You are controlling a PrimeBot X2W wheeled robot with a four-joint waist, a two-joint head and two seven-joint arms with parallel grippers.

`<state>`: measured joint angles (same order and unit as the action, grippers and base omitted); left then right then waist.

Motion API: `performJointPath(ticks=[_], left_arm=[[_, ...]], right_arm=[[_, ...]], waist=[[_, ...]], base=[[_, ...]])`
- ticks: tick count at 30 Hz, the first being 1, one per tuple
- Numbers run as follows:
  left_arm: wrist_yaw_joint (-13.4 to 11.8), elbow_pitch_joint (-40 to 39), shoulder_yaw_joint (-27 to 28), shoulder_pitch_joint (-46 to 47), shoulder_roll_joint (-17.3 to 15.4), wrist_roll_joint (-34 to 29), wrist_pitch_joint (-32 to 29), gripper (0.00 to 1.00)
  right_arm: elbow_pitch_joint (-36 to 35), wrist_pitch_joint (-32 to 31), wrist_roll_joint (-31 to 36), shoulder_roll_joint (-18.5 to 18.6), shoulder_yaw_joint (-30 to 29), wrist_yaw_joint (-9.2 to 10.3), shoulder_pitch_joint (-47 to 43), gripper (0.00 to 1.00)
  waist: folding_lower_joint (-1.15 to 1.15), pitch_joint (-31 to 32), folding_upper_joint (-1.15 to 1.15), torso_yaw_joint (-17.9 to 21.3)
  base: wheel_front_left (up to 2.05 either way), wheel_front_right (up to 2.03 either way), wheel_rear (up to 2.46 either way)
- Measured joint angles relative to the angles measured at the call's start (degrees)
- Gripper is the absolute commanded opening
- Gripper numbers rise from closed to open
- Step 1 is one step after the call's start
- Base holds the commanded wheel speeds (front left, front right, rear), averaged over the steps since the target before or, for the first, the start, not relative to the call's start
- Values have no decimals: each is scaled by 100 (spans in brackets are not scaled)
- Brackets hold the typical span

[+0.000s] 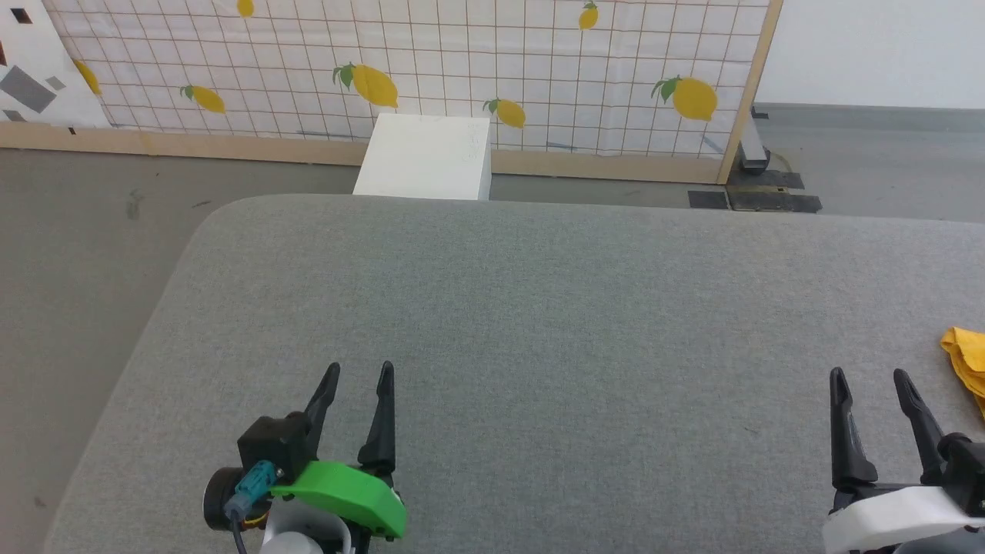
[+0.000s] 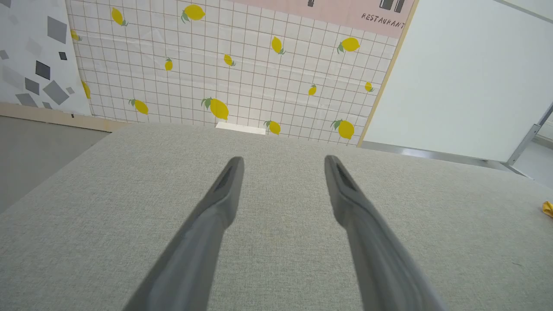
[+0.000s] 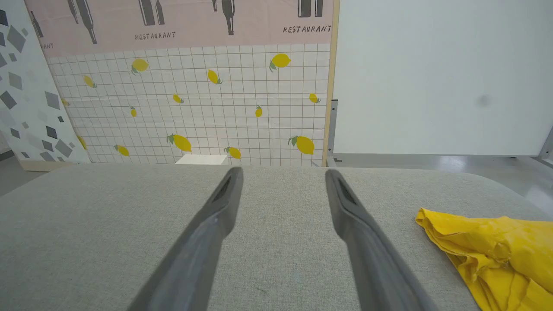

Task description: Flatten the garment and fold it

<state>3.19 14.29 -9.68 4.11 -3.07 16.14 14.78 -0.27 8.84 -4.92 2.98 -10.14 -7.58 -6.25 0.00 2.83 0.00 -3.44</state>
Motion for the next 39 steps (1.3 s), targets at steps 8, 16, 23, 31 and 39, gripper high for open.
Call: performJointPath(ticks=[8,16,23,31,39], left_arm=[[-26,2,-23,-1,0,8,0,100],[-26,14,-23,2,0,8,-7,0],[-26,12,-24,2,0,8,-8,0],[-26,-19,-8,2,0,-14,-59,0],[-27,-115,59,2,0,-103,-162,0]], right_arm=[[31,1,-66,0,15,0,-15,100],[71,0,-112,1,40,-1,-15,0],[71,0,-112,1,41,0,-15,0],[71,-30,-111,1,66,0,-14,0],[71,-84,-81,1,123,0,-7,0]], waist=[[0,-41,0,8],[0,-55,0,13],[0,-58,0,15],[0,-69,0,31],[0,-83,0,52]], base=[[0,0,0],[0,0,0],[0,0,0],[0,0,0],[0,0,0]])
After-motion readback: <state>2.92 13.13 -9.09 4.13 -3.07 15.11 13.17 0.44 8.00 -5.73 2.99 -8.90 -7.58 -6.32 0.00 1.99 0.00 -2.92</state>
